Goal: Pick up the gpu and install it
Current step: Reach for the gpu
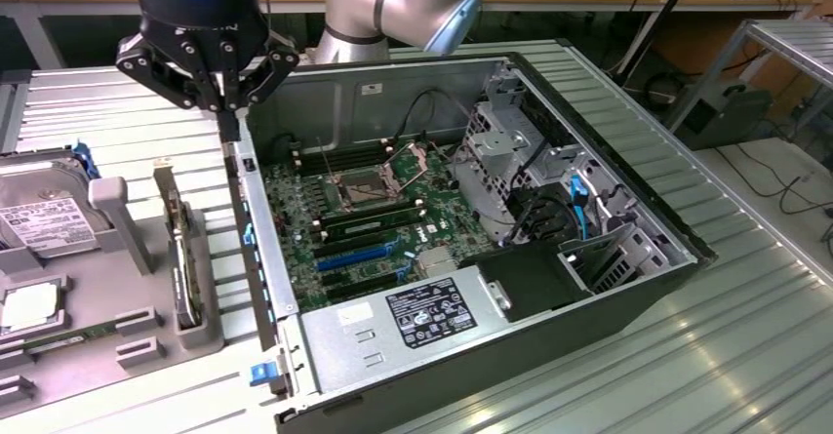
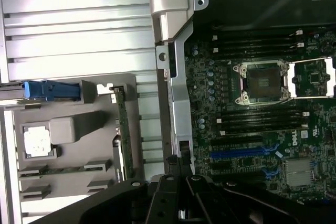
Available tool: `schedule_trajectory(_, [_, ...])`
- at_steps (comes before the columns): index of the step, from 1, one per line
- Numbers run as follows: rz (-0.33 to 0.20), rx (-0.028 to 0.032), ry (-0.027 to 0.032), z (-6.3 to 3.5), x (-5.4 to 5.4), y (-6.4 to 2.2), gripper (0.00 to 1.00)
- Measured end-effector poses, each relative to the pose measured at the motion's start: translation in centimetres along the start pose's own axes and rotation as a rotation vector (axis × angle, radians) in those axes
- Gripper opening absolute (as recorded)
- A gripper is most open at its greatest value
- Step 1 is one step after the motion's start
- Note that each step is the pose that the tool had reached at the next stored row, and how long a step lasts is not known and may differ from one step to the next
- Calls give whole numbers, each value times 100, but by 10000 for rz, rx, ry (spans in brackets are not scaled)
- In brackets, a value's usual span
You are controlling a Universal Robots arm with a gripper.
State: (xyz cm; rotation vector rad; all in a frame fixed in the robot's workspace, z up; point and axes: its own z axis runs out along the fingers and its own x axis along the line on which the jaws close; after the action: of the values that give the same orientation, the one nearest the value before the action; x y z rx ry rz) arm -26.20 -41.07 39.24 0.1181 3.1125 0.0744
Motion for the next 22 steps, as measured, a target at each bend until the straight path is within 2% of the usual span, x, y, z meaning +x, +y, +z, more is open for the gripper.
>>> schedule_trajectory(22, [0,-10,0,-10,376,-29,11])
